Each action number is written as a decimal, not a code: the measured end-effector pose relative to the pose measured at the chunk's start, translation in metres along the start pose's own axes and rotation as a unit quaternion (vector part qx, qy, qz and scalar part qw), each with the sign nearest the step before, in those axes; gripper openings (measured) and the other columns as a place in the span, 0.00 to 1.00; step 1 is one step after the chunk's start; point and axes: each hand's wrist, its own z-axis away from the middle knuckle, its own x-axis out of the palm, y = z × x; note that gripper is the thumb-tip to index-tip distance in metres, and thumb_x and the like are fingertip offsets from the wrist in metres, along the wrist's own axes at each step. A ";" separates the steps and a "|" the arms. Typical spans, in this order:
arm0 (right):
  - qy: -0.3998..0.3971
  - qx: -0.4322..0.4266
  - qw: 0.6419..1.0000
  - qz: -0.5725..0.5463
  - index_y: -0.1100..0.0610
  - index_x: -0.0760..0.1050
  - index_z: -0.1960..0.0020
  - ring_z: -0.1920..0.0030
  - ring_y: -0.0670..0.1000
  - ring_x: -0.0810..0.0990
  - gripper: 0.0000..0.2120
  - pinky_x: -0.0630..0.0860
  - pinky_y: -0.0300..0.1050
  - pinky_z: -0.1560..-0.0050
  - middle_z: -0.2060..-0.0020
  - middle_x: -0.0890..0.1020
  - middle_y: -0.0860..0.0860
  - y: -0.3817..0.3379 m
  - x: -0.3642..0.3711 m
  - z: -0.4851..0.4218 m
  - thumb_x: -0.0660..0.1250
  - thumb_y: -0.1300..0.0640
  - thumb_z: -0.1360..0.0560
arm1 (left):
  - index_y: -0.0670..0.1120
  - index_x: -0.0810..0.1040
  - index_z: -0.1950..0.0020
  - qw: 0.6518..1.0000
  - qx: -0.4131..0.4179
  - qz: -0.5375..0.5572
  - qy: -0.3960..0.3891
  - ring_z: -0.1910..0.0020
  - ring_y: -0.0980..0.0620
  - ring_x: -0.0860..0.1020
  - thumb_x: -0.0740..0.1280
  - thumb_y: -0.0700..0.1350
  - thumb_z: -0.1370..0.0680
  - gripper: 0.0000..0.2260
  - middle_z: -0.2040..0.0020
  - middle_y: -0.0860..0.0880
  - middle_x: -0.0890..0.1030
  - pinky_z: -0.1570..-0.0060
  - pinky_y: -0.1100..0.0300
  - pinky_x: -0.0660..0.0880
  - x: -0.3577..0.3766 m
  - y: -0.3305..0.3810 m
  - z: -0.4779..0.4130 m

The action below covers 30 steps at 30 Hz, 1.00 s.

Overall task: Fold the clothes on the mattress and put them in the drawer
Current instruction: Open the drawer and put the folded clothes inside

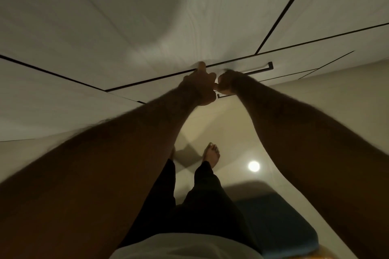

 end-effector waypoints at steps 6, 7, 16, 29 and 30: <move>0.014 0.020 0.999 0.027 0.60 0.77 0.36 0.41 0.59 0.79 0.29 0.75 0.57 0.37 0.40 0.79 0.58 0.002 0.005 0.008 0.65 0.36 0.22 | 0.45 0.74 0.34 0.999 -0.024 -0.017 0.014 0.36 0.40 0.74 0.69 0.47 0.21 0.17 0.21 0.41 0.57 0.38 0.46 0.75 0.007 0.002 0.014; 0.013 0.025 0.999 0.027 0.60 0.76 0.35 0.40 0.59 0.78 0.30 0.75 0.57 0.36 0.38 0.79 0.58 0.001 0.008 0.010 0.65 0.34 0.22 | 0.45 0.74 0.34 0.999 -0.033 -0.024 0.013 0.33 0.40 0.73 0.68 0.48 0.21 0.17 0.21 0.41 0.56 0.36 0.46 0.74 0.009 0.001 0.017; 0.042 0.036 0.998 -0.009 0.55 0.58 0.20 0.23 0.64 0.64 0.46 0.68 0.65 0.27 0.21 0.63 0.60 0.004 0.057 0.047 0.70 0.33 0.27 | 0.47 0.78 0.44 0.997 -0.068 -0.040 -0.001 0.20 0.42 0.56 0.70 0.47 0.24 0.10 0.17 0.48 0.50 0.27 0.39 0.63 0.041 -0.030 0.055; 0.168 0.087 0.981 0.044 0.58 0.80 0.44 0.50 0.61 0.83 0.11 0.79 0.54 0.49 0.51 0.83 0.57 -0.077 0.075 0.196 0.63 0.54 0.21 | 0.41 0.69 0.23 0.996 -0.032 0.013 -0.083 0.18 0.44 0.46 0.67 0.50 0.20 0.27 0.16 0.45 0.42 0.21 0.46 0.53 0.108 -0.034 0.126; 0.197 0.085 0.976 0.041 0.58 0.80 0.44 0.50 0.62 0.83 0.12 0.78 0.54 0.49 0.50 0.83 0.58 -0.086 0.077 0.203 0.62 0.55 0.21 | 0.42 0.67 0.22 0.996 -0.014 0.017 -0.087 0.18 0.44 0.46 0.66 0.48 0.20 0.27 0.16 0.45 0.42 0.21 0.47 0.54 0.111 -0.041 0.132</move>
